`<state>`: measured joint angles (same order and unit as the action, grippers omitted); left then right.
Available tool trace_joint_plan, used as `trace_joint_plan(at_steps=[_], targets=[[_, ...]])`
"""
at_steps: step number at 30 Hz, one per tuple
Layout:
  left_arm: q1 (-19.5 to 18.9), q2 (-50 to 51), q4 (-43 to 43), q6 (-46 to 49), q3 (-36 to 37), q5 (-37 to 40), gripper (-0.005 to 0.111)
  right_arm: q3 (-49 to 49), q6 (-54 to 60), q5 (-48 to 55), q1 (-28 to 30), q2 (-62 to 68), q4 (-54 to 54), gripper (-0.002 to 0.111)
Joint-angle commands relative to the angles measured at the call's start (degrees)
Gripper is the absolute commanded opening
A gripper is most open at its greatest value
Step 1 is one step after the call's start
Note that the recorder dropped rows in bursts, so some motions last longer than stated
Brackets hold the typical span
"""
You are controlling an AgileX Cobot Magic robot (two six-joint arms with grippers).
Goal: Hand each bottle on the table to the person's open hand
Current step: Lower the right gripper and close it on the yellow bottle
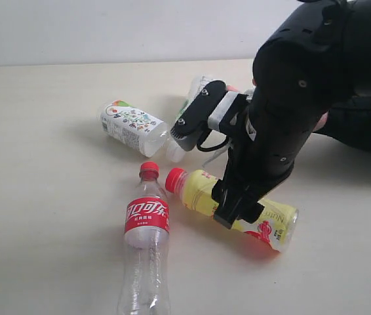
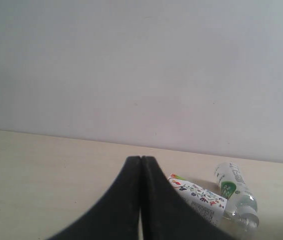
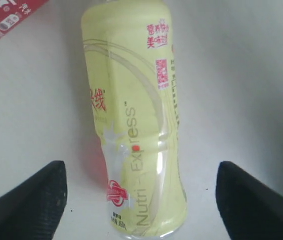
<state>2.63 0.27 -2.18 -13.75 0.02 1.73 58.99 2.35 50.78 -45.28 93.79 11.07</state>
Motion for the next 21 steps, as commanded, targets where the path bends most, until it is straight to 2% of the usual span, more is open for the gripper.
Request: trace_joint_plan(at_steps=[1, 9, 21], targets=[[0.3, -0.3, 0.2, 0.1, 0.0, -0.2, 0.0, -0.3, 0.6, -2.0, -0.1, 3.5, 0.5, 0.08], [0.3, -0.3, 0.1, 0.1, 0.0, -0.2, 0.0, -0.3, 0.6, -6.0, -0.1, 8.2, 0.9, 0.081], [0.3, -0.3, 0.0, 0.1, 0.0, -0.2, 0.0, -0.3, 0.6, -6.1, -0.1, 13.3, 1.1, 0.081]])
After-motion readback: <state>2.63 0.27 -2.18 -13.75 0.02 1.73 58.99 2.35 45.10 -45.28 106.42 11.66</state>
